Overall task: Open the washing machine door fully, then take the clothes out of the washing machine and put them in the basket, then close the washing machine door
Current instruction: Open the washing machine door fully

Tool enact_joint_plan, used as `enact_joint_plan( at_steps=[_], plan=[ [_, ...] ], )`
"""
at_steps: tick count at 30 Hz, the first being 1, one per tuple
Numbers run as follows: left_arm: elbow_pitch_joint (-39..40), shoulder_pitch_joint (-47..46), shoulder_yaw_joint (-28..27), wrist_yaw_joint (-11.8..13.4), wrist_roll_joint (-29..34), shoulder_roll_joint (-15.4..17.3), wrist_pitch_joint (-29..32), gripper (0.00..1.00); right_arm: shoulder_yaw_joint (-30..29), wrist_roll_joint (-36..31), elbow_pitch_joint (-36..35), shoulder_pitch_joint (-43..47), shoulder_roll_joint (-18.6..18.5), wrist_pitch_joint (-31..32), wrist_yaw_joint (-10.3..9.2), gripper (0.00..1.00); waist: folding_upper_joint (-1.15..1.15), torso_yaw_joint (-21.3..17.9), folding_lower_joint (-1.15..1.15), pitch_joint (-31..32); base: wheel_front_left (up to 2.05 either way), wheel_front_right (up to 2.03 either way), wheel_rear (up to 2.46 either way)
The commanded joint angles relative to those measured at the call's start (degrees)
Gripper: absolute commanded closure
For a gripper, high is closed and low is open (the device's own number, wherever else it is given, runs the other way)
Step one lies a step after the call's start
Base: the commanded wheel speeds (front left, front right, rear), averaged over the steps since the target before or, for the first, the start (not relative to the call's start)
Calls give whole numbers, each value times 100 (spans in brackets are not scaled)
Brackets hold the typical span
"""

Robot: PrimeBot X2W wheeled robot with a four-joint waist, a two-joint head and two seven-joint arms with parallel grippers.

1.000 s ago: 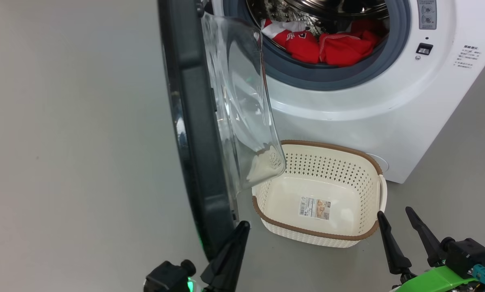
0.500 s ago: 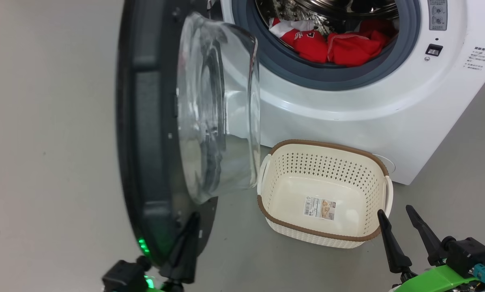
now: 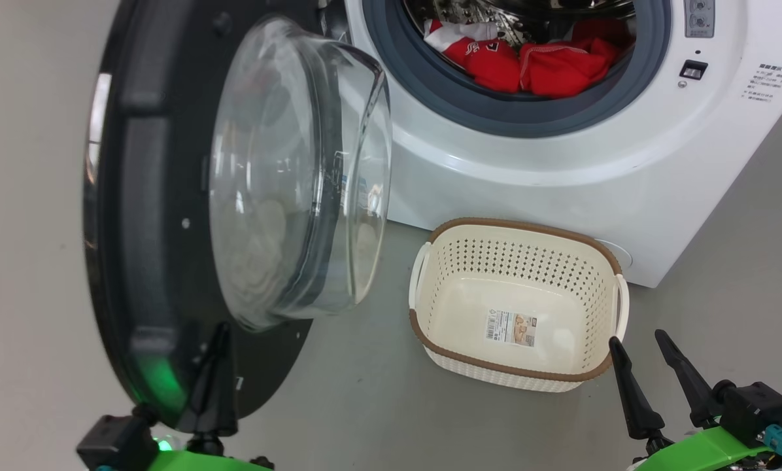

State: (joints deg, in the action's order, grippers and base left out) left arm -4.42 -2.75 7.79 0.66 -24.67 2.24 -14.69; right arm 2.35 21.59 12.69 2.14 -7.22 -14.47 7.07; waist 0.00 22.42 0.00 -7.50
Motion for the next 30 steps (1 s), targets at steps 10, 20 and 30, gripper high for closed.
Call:
enact_joint_plan(
  at_steps=[10,20,30],
  plan=[
    [91,-344,-937,220,139,64,-31,100,87,47,-191,-226,-92,-52,42,0,0,-120,0,-136,0,0,0],
    [-122,-569,-1771,121,507,64,-31,100,89,56,-218,-246,-113,-52,42,0,0,-251,0,-180,0,0,0],
    [-528,-997,-2657,-143,947,64,-31,100,113,60,-247,-271,-193,-52,42,0,0,-340,0,-287,0,0,0]
  ],
)
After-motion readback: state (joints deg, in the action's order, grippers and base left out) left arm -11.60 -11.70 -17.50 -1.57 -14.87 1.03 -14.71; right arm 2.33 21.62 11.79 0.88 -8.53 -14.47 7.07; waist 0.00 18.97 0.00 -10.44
